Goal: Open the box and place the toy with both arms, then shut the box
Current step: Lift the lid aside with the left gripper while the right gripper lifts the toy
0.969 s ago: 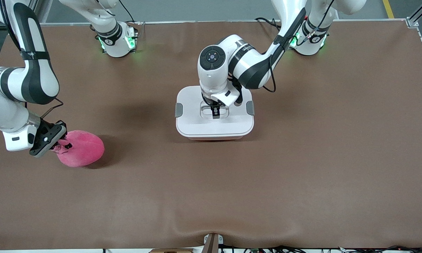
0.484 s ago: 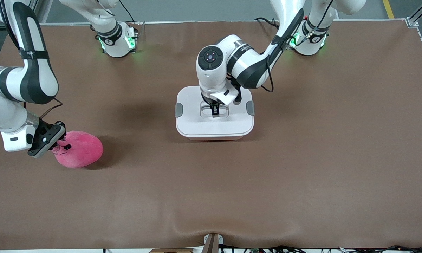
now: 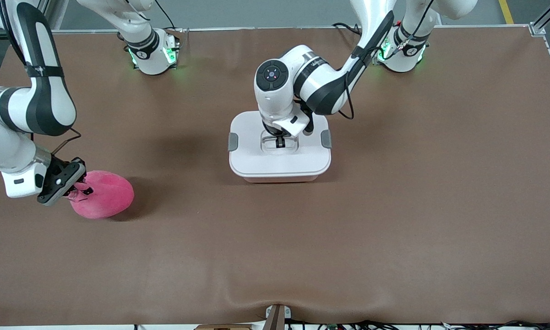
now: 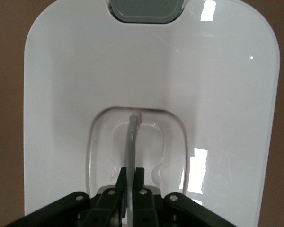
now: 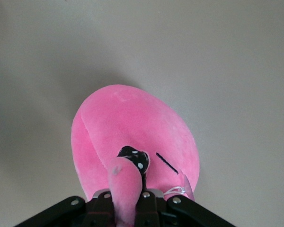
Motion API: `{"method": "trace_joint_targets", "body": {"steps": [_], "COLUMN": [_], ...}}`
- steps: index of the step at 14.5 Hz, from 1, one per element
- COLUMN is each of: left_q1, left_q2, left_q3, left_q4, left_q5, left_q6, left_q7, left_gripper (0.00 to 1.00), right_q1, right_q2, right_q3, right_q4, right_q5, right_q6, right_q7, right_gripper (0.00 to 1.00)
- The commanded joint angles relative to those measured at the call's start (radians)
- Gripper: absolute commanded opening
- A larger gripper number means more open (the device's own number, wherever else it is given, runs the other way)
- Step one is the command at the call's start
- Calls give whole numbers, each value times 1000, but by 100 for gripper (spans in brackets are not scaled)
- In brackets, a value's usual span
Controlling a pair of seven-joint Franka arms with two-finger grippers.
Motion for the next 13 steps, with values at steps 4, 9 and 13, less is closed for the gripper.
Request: {"method": "trace_joint_targets", "body": {"steps": [4, 9, 13], "left_q1": [-9, -4, 5], "left_q2": [-43, -95, -119], "left_q3": [3, 5, 5], "left_q4": [-10, -7, -6], "left_q5": [14, 15, 15], "left_q6": [-34, -83, -101], "left_q7": [-3, 9, 37], "left_gripper": [0, 0, 0], "right_q1": [-4, -4, 5], "right_q2": [-10, -8, -7], "right_q3": [-2, -2, -2], "right_q4": [10, 12, 24], "right_q5": [-15, -16, -35], "right_q6": [-33, -31, -31], "right_q7": [-28, -36, -50], "right_gripper": [0, 0, 0]}}
